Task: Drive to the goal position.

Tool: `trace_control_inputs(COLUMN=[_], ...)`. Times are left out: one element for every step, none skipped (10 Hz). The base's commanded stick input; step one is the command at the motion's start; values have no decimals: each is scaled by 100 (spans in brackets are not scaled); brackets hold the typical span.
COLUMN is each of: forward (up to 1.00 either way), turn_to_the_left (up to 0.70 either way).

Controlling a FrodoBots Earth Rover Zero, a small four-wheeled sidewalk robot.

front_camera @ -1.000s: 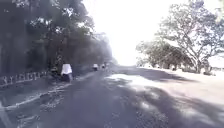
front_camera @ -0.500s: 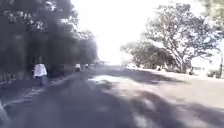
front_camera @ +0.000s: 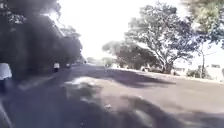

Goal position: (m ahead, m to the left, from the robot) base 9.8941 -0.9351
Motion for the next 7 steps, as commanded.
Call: trace_control_inputs(forward=[100,100,100,100,100,100,100], turn_to_the_left=[-27,-27,-27,-19,-8,0,0])
